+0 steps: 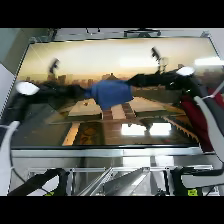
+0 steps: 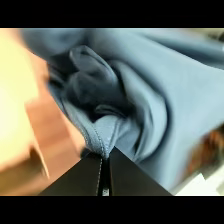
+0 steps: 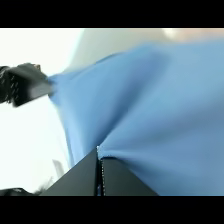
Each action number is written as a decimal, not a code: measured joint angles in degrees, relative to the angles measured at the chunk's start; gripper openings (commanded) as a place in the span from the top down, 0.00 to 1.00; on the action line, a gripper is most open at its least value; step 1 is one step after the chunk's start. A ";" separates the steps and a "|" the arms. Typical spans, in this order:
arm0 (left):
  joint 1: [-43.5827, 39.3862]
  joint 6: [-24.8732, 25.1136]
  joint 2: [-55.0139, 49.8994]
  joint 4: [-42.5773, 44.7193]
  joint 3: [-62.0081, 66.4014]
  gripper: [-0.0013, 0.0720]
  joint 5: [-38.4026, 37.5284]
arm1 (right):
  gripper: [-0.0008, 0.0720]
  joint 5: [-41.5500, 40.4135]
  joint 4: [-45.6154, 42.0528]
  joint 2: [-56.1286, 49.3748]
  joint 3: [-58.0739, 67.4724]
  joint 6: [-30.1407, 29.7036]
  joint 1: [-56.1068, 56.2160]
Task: Fold the shirts.
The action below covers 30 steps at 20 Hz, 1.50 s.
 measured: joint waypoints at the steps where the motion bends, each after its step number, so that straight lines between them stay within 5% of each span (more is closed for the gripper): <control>1: 1.81 -0.24 1.97 0.00 2.25 0.98 -0.85 | 0.97 0.55 0.83 2.67 0.44 -0.13 -1.05; 9: 7.54 -1.57 10.73 0.20 9.42 0.98 -8.22 | 0.97 3.26 1.36 13.14 1.27 1.33 -1.90; 19: 1.90 -0.79 8.13 4.11 -11.30 0.96 -8.98 | 0.96 4.28 -17.14 8.98 -5.07 8.66 5.55; 20: 1.44 -0.17 6.58 4.37 -13.68 0.96 -8.57 | 0.85 4.28 -18.03 7.87 -5.81 9.03 5.68; 21: 1.09 0.42 4.74 4.52 -15.78 0.96 -7.93 | 0.57 4.24 -18.75 6.71 -6.32 9.40 5.79; 22: 0.85 1.03 2.80 4.63 -17.51 0.96 -7.26 | 0.46 3.76 -19.82 5.42 -6.69 9.88 5.81; 27: 0.44 3.48 -8.59 4.87 -20.22 0.96 -5.25 | 0.44 0.52 -26.18 2.23 -5.86 11.98 1.95; 29: 0.39 4.28 -12.52 5.03 -18.78 0.96 -5.60 | 0.28 1.53 -27.45 2.49 -5.07 12.61 0.94; 30: 0.39 4.50 -14.27 5.03 -17.79 0.96 -6.16 | 0.28 2.80 -27.93 2.71 -4.90 12.85 1.57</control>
